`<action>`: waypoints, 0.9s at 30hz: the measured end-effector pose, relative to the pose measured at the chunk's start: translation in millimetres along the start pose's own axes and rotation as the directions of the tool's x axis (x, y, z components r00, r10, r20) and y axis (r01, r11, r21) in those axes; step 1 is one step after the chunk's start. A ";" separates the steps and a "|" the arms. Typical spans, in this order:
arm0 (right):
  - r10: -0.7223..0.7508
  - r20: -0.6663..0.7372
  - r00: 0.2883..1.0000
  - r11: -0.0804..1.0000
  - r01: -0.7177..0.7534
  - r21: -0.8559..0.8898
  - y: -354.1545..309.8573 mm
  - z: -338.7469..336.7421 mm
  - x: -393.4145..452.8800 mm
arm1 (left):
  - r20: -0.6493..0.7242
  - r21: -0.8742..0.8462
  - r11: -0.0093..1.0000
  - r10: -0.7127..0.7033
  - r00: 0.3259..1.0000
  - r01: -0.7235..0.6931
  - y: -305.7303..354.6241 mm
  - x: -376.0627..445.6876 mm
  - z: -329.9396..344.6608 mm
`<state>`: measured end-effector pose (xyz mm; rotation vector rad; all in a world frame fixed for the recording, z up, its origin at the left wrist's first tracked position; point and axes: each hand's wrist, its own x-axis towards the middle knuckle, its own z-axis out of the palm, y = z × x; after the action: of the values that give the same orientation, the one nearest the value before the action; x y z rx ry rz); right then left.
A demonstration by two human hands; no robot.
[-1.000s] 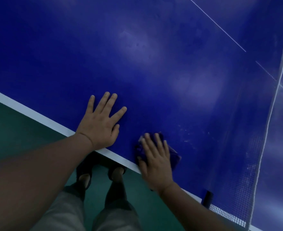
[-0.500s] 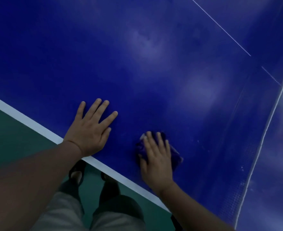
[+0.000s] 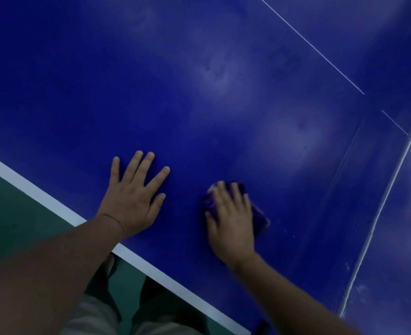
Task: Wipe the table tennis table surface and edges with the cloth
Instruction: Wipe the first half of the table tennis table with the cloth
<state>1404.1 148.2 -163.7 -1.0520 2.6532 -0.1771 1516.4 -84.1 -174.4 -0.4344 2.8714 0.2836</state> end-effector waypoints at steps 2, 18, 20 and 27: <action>-0.164 0.036 0.986 0.986 0.164 -0.003 -23.3 9.9 5.3 | -0.019 0.001 0.999 0.040 0.999 -0.040 7.4 8.6 -0.1; -0.173 0.027 0.985 0.984 0.174 -0.035 17.6 -7.0 67.6 | 0.039 0.019 0.999 0.043 0.998 -0.044 34.4 63.1 -8.3; -0.213 0.015 0.977 0.977 0.213 -0.024 26.3 -14.9 97.6 | 0.046 0.029 0.998 0.048 0.998 -0.049 35.4 66.9 -9.0; 0.198 -0.093 0.976 0.979 -0.192 0.073 91.1 -45.1 148.3 | 0.016 -0.002 0.998 0.065 0.998 -0.065 36.0 74.8 -18.4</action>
<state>1227.9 113.2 -171.9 -0.7762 2.8001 -0.2777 1432.1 -74.5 -169.6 -0.3381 2.8734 0.2993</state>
